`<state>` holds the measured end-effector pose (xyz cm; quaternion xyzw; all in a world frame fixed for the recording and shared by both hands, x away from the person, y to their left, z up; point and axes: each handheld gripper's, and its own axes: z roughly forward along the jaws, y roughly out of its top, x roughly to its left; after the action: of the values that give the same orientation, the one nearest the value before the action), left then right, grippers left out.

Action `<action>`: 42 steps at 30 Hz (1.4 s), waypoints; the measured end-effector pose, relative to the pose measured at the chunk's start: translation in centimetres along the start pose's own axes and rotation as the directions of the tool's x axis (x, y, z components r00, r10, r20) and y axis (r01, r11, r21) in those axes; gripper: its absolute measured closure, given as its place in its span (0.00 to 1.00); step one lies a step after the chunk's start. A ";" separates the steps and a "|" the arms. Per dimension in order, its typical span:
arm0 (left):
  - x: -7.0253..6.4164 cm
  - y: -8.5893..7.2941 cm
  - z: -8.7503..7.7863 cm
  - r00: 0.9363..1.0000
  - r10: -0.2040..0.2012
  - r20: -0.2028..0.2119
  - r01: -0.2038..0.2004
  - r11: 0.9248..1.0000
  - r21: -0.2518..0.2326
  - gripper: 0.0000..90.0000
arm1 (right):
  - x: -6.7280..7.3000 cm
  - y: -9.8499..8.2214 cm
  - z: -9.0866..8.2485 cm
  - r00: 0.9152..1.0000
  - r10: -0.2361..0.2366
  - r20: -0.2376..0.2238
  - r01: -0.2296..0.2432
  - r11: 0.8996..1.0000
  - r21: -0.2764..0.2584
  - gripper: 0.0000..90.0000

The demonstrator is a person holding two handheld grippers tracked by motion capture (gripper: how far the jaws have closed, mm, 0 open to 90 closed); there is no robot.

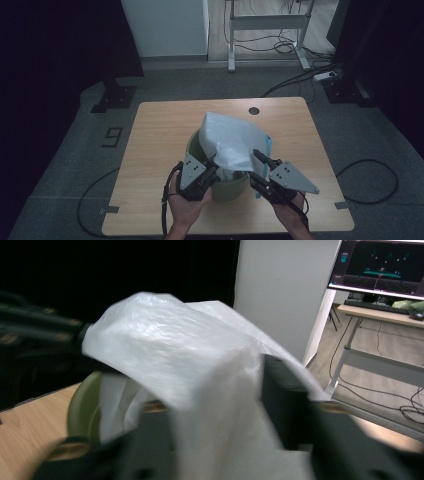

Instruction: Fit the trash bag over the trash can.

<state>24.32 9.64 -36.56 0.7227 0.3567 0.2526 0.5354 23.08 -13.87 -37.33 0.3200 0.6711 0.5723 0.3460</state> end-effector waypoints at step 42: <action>2.4 -0.7 -1.3 0.998 -0.054 0.034 0.054 0.999 0.001 0.96 | 1.5 -8.2 -1.8 0.980 0.067 0.189 -0.080 0.995 0.061 0.92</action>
<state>24.61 12.43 -36.89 0.7171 0.3669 0.2255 0.5480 20.46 -14.72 -45.37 0.4084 0.6424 0.5291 0.3749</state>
